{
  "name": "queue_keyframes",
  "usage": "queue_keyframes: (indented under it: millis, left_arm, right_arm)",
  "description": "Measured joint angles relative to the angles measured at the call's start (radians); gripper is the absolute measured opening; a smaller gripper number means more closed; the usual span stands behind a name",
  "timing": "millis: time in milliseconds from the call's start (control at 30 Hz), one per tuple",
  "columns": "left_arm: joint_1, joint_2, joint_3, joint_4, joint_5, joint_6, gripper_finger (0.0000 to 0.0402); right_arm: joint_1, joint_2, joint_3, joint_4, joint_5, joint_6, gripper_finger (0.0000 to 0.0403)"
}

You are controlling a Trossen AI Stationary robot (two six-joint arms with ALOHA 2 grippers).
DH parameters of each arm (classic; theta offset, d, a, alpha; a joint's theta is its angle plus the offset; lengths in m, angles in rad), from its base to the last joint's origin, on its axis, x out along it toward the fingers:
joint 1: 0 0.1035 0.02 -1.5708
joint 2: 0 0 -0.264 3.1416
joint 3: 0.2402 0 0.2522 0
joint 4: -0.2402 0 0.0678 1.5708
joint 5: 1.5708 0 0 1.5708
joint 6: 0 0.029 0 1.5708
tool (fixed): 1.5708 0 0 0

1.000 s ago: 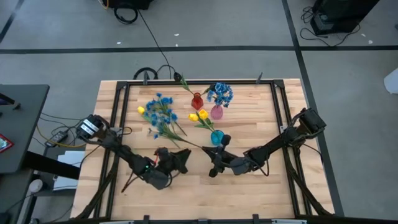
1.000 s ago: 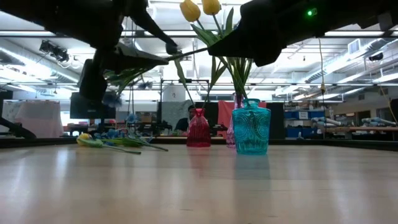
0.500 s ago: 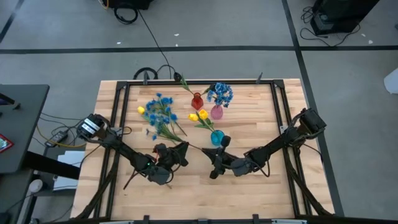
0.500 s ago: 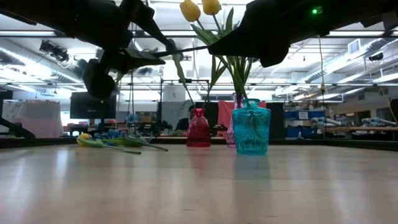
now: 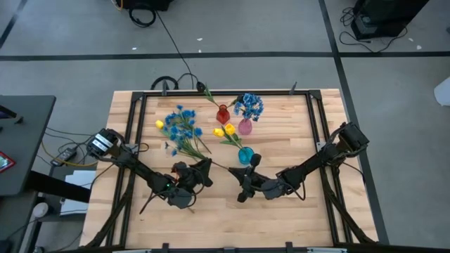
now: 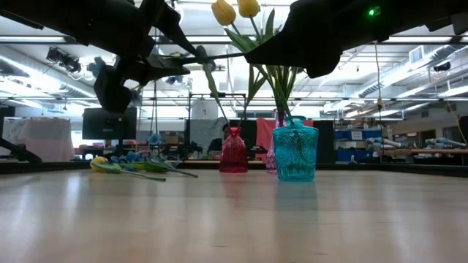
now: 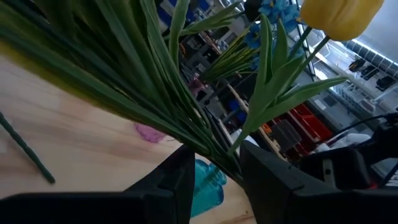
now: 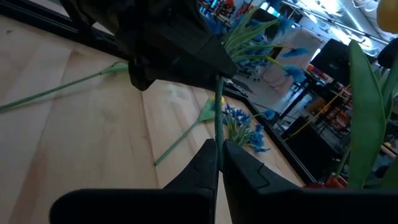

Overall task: Sort flowers into vase by color
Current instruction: Put the blue flowers into the pink vase

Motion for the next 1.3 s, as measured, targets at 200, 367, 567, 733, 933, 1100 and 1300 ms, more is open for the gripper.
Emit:
queue_keyframes:
  millis: [200, 367, 567, 733, 933, 1100, 1300]
  left_arm:
    - [0.000, 0.000, 0.000, 0.000, -0.008, 0.025, 0.0120]
    - [0.000, 0.000, 0.000, 0.011, -0.009, 0.046, 0.0070]
    - [0.000, -0.001, 0.001, 0.053, -0.005, 0.097, 0.0028]
    - [0.000, -0.001, 0.001, 0.135, -0.006, 0.212, 0.0027]
    - [-0.003, 0.000, 0.000, 0.156, -0.012, 0.265, 0.0026]
    - [-0.025, 0.000, 0.000, 0.197, -0.008, 0.445, 0.0026]
    - [-0.072, 0.000, 0.000, 0.470, 0.022, 0.926, 0.0026]
  right_arm:
    - [0.000, 0.000, 0.000, -0.001, -0.003, 0.000, 0.0025]
    - [0.000, 0.000, 0.000, -0.011, -0.012, 0.005, 0.0025]
    - [-0.008, 0.000, 0.000, -0.042, -0.096, 0.050, 0.0034]
    - [-0.020, 0.000, 0.000, -0.061, -0.155, 0.083, 0.0067]
    - [-0.025, 0.000, 0.000, -0.068, -0.197, 0.114, 0.0147]
    - [-0.005, -0.027, 0.000, -0.100, -0.106, 0.151, 0.0226]
    - [0.020, -0.172, 0.000, -0.273, -0.156, 0.240, 0.0282]
